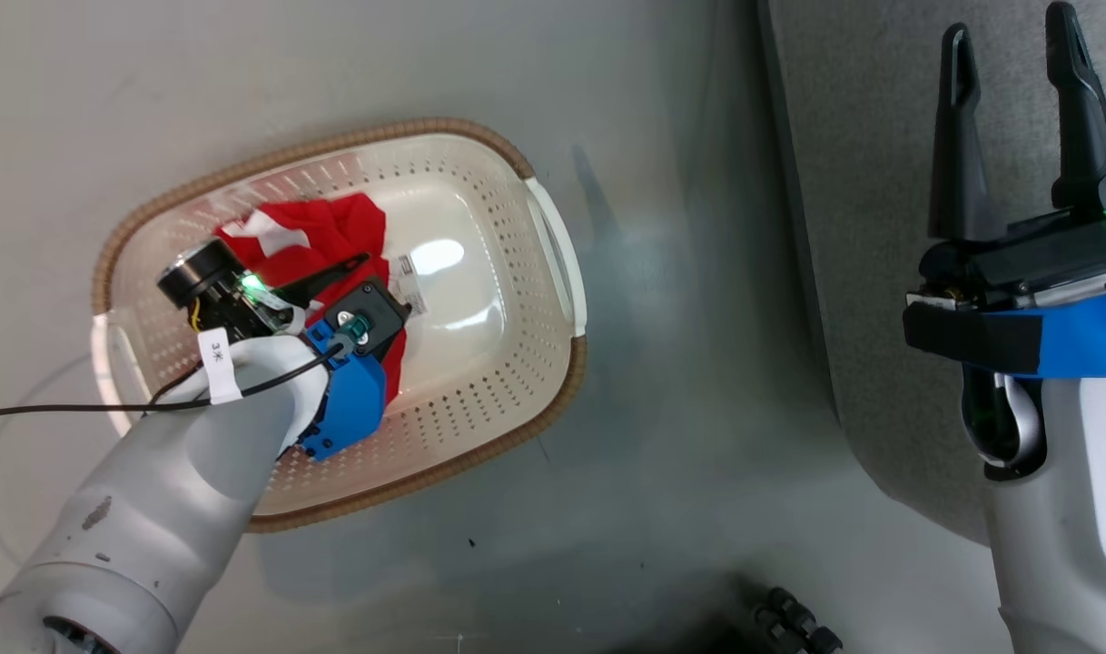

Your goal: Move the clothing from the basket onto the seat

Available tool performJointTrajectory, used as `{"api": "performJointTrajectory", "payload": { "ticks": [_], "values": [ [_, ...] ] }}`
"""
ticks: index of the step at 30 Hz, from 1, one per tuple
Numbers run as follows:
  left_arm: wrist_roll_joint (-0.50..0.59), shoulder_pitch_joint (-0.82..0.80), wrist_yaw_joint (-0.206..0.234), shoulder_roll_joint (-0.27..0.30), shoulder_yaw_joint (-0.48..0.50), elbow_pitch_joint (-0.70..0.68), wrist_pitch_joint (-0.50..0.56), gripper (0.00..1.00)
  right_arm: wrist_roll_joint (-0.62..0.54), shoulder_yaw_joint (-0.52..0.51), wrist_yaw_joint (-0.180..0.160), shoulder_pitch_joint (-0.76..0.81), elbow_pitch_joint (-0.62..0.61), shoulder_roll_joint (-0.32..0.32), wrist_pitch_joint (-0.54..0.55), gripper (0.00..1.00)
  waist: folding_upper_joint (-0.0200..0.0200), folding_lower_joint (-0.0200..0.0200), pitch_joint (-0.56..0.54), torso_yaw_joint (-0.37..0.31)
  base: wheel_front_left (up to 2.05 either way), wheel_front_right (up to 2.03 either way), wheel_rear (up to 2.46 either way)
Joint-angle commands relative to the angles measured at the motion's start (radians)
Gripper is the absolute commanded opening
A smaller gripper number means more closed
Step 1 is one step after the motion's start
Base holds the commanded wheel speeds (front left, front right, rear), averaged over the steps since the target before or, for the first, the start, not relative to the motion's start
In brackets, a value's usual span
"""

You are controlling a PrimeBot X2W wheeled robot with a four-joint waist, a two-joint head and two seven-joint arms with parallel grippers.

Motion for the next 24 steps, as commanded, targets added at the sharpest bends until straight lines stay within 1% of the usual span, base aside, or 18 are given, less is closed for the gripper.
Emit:
{"api": "performJointTrajectory", "payload": {
  "ticks": [1,4,12,24],
  "values": [
    [-0.009,-0.018,0.001,0.012,-0.014,0.014,0.008,1.00,0.005,0.000,0.000,-0.022,-0.007,0.008,-0.001,1.00,0.0000,-0.0002,0.053,-0.020,0.00,0.00,0.00],
    [-0.027,-0.043,0.001,0.027,-0.052,0.038,0.020,1.00,0.008,0.001,0.000,-0.039,-0.015,0.006,-0.001,1.00,0.0000,-0.0002,0.092,-0.026,0.00,0.00,0.00],
    [-0.064,-0.104,0.001,0.054,-0.109,0.079,0.060,1.00,0.010,-0.011,0.000,-0.062,-0.039,-0.006,-0.001,1.00,0.0000,-0.0002,0.174,-0.034,0.00,0.00,0.00],
    [-0.092,-0.142,0.001,0.064,-0.140,0.110,0.106,1.00,0.013,-0.020,0.000,-0.058,-0.066,-0.008,-0.001,1.00,0.0000,-0.0002,0.239,-0.042,0.00,0.00,0.00]
  ]
}}
